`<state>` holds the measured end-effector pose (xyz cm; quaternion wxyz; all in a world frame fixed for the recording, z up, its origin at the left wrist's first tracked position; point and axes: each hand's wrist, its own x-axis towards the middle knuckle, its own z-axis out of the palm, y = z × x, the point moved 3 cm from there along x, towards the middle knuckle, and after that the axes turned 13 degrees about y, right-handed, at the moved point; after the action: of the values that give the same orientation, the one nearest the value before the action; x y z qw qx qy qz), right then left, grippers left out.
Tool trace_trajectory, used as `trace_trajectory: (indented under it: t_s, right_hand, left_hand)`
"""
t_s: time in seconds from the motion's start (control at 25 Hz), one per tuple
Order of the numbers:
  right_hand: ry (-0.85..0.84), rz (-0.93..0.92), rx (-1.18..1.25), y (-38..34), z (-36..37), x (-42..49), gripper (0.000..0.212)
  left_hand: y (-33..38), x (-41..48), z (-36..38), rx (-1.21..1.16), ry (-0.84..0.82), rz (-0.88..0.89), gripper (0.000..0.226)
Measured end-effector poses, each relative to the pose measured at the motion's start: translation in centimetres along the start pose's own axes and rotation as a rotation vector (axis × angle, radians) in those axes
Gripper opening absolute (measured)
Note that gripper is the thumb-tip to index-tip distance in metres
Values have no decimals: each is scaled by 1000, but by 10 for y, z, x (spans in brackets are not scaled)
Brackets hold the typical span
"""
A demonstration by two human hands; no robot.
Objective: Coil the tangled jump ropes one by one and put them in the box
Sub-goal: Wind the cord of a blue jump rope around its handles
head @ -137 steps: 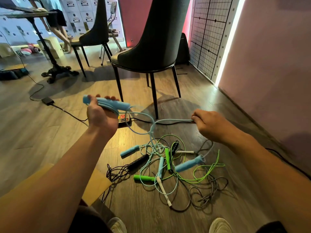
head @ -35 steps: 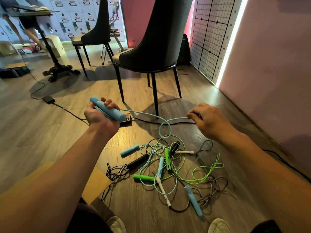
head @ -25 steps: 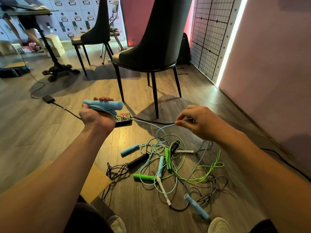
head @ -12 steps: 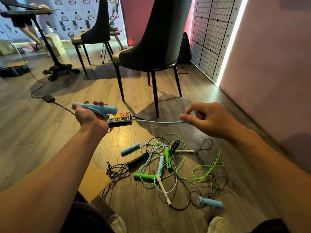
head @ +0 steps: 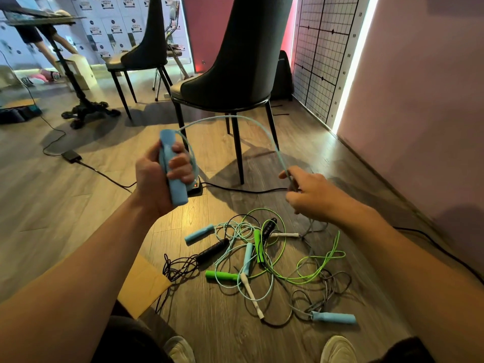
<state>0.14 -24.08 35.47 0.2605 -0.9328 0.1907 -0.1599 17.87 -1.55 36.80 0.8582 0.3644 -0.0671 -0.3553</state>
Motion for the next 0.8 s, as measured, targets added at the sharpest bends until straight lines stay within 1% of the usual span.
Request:
trace_trajectory:
  t_s: [0.08,0.12,0.16,0.2,0.24,0.28,0.32,0.36,0.4,0.44,0.52,0.56,0.64,0.72,0.8]
  right_hand:
    - [-57,79,-153,3,8,-1,75]
    - [-45,115,-169,2,10,-2,90]
    - [11,130,-148,-2,10,-3,101]
    - [109,104,-114,-9,7,-3,108]
    - [220,29,-89,-16,6,-2,109]
    - [308,-66,-82,-22,6,-2,107]
    - [345,-164,-77,-28,6,-1,98]
    - [321,-251,-71,-32,10,0,85]
    - [262,-317,-29,-34,15,1,67]
    - [178,-342,46,-35,21,0,49]
    - [-4,-280,206,-36,30,-6,18]
    - [-48,-237,247,-36,32,-6,12]
    - [-30,-169,263,-36,31,-6,18]
    - [-16,-111,215,-36,27,-5,23]
    - [-140,-84,120,-38,31,-9,26]
  left_hand:
    - [-13,-6,18,137,-137,-132,41]
    - [-20,-9,27,209,-168,-193,44]
    - [-27,-11,32,288,-179,-246,45]
    - [-34,-14,38,367,-186,-293,46]
    - [-41,-17,42,440,-199,-338,45]
    - [-48,-20,46,497,-218,-381,44]
    - [-55,-22,49,533,-242,-419,44]
    - [-60,-24,52,546,-270,-448,43]
    - [-63,-25,55,540,-295,-462,44]
    - [-64,-25,58,522,-314,-461,45]
    - [-62,-25,61,472,-319,-428,45]
    - [-61,-24,61,443,-297,-405,44]
    - [-59,-22,59,369,-216,-346,42]
    - [-57,-19,57,245,-122,-240,41]
    - [-51,-10,53,78,-12,-67,38]
